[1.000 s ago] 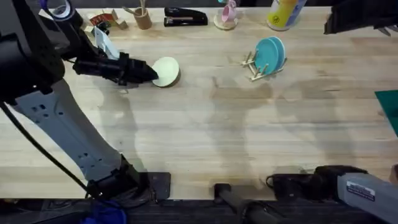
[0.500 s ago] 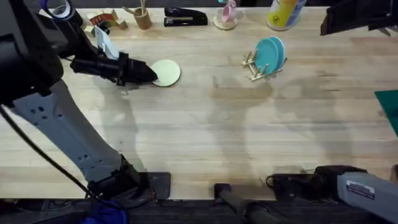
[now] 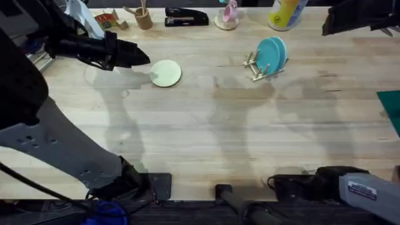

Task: Pick up the plates from the table one by one and place each into a slot on the dish rack.

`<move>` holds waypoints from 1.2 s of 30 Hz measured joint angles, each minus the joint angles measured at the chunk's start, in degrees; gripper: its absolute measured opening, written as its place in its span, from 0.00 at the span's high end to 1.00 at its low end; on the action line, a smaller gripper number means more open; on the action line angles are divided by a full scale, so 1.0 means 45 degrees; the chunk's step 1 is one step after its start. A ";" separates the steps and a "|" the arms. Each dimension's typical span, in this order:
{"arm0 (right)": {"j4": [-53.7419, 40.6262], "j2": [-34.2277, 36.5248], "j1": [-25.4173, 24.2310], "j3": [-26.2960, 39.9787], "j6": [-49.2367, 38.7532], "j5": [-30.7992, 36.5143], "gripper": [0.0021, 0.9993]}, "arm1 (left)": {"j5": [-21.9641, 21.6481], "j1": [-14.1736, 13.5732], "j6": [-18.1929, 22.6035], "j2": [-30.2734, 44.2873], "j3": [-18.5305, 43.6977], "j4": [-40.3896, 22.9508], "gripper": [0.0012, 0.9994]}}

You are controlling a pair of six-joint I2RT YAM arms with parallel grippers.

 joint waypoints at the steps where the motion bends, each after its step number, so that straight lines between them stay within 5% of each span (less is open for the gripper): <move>1: 0.0000 -0.0004 -0.0004 0.0001 0.0001 0.0000 0.01 | -0.0338 -0.0066 -0.0556 0.0024 0.0000 0.0335 0.96; 12: 0.0000 0.0000 0.0000 0.0003 0.0005 0.0000 0.00 | -0.0537 -0.0974 -0.1551 0.0047 0.0000 0.1091 0.96; 30: 0.0000 -0.0005 -0.0004 0.0000 0.0000 0.0000 0.00 | -0.1307 -0.0971 -0.2639 0.0486 0.0000 0.1516 0.96; 36: 0.0000 0.0000 -0.0004 0.0004 0.0005 0.0000 0.01 | -0.1507 -0.0971 -0.2643 0.2001 0.0000 0.1815 0.96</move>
